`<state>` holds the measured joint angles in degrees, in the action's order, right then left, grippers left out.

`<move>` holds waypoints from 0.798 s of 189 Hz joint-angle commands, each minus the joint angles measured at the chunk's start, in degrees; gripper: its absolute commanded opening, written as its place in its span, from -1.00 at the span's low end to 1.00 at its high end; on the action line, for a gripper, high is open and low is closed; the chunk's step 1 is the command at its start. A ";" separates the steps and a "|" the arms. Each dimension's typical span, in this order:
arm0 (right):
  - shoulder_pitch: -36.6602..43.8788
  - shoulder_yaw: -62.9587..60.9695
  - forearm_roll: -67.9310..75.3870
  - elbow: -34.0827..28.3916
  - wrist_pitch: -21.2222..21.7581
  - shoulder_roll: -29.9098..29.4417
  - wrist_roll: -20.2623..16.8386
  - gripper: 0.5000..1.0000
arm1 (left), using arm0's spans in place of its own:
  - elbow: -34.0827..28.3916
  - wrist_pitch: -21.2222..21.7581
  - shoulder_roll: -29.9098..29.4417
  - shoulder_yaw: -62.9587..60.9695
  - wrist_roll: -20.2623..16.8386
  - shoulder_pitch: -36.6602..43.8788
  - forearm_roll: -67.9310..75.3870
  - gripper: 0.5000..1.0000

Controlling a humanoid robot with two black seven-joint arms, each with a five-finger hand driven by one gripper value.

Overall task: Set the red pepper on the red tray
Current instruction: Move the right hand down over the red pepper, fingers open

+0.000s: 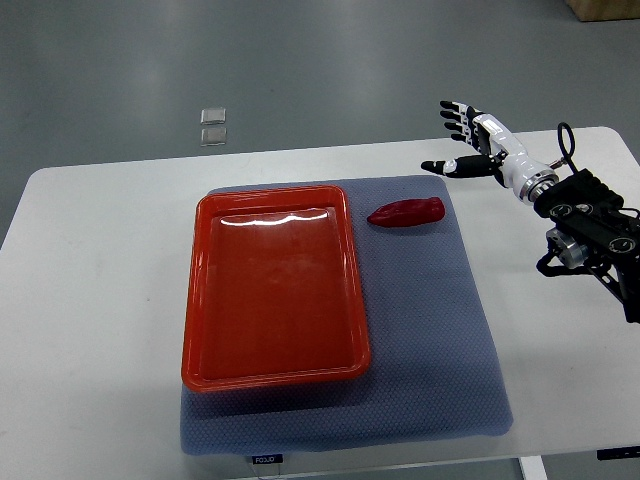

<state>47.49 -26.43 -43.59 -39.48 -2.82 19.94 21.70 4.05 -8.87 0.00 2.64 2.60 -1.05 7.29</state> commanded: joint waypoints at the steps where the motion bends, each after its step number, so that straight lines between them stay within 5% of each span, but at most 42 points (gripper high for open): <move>1: 2.61 5.25 -7.20 -0.69 -1.31 2.20 0.01 0.73 | 0.00 0.00 0.00 0.00 -0.05 0.00 0.00 1.00; 42: 7.71 15.44 -21.18 -0.60 -1.49 2.47 -0.08 0.73 | 0.00 0.00 0.00 0.00 0.03 0.00 0.00 1.00; 151: 13.51 28.54 -31.03 2.21 -0.70 -0.34 -3.68 0.73 | 0.00 0.00 0.00 0.00 0.03 0.00 0.00 1.00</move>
<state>60.82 1.97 -73.67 -38.09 -3.59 20.60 18.76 4.04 -8.88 0.00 2.64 2.60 -1.06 7.29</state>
